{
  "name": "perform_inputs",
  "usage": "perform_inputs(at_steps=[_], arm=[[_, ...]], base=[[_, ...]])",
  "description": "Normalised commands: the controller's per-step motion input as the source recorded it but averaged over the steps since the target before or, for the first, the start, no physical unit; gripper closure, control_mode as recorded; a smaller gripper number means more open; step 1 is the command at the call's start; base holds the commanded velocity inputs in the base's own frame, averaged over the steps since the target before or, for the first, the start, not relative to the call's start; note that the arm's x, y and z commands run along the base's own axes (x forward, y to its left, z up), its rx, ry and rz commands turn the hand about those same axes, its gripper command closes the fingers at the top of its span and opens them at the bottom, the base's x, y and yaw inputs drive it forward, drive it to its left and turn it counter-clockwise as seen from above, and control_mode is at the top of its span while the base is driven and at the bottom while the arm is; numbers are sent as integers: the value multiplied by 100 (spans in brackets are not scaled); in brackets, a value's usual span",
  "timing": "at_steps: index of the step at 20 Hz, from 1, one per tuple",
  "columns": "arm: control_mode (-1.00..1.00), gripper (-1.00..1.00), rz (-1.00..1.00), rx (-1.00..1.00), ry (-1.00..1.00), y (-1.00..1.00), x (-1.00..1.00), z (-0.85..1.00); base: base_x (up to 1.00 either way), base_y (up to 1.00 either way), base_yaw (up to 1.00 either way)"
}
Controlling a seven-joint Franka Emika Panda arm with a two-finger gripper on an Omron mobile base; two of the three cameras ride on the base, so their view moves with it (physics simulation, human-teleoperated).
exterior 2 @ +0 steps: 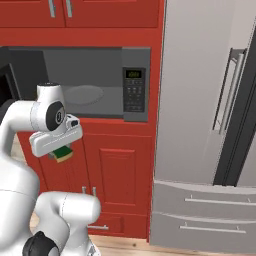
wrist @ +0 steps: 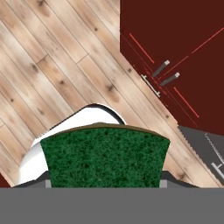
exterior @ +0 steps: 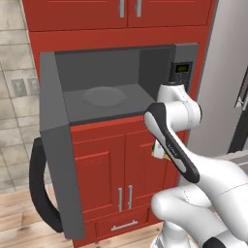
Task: Place the sponge inside the microwave to prepare for sanitizing.
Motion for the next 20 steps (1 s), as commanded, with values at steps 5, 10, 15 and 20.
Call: perform_inputs(at_steps=[5,10,15,20], arm=[[100,100,0,0,0,0,0,0],[100,100,0,0,0,0,0,0],[100,100,0,0,0,0,0,0],[100,100,0,0,0,0,0,0]], base=[[3,20,1],[16,21,11],[26,10,19],[44,0,15]])
